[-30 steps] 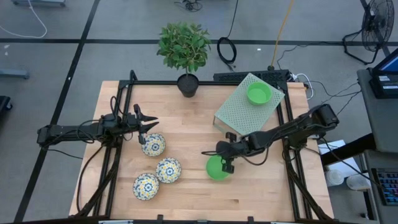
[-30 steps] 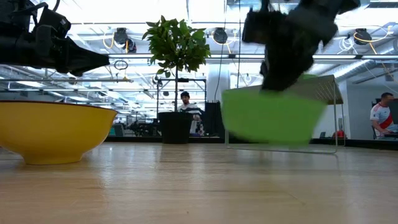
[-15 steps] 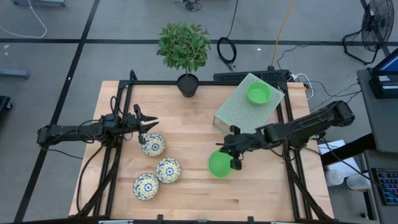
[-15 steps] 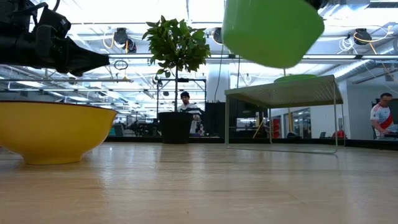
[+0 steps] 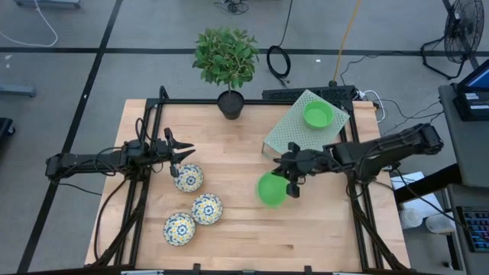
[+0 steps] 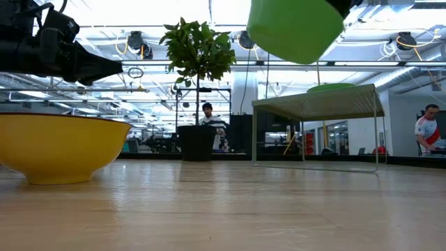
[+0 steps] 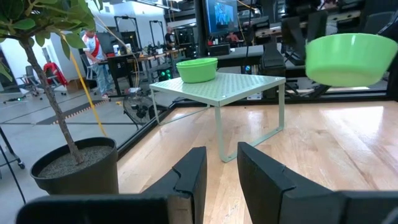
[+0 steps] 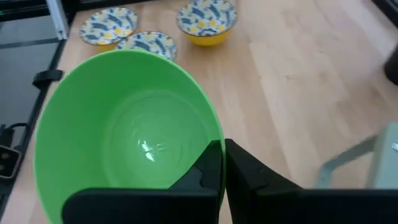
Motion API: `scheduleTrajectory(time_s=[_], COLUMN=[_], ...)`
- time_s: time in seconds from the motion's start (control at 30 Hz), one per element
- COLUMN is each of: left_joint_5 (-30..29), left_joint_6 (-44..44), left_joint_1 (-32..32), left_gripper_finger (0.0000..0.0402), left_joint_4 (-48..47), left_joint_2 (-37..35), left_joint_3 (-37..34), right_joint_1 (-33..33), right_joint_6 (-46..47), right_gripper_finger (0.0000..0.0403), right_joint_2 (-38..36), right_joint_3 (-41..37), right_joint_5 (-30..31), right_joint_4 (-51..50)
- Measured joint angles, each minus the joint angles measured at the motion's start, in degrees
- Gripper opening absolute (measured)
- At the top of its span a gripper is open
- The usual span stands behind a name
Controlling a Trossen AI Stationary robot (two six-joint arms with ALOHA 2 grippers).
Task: Pick & Place Mini bowls
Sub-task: Stack the green bowl on the green bowls on the shelf
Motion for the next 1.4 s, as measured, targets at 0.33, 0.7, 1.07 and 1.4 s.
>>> scheduleTrajectory(time_s=[0.33, 0.7, 1.07, 1.4], left_joint_5=[0.0, 0.0, 0.0, 0.0], left_joint_6=[0.0, 0.0, 0.0, 0.0], left_joint_1=[0.0, 0.0, 0.0, 0.0], left_gripper_finger=[0.0093, 0.0093, 0.0093, 0.0093], left_joint_4=[0.0, 0.0, 0.0, 0.0], left_joint_2=[0.0, 0.0, 0.0, 0.0], left_joint_3=[0.0, 0.0, 0.0, 0.0], right_joint_1=[-5.4, -11.1, -16.1, -19.0], right_joint_6=[-1.1, -1.3, -1.4, -2.5], right_gripper_finger=[0.0, 0.0, 0.0, 0.0], right_joint_2=[-1.8, -6.1, -10.6, -11.9], right_joint_3=[0.0, 0.0, 0.0, 0.0], right_joint_5=[0.0, 0.0, 0.0, 11.1], right_joint_4=[-0.3, -3.1, -3.1, -3.3])
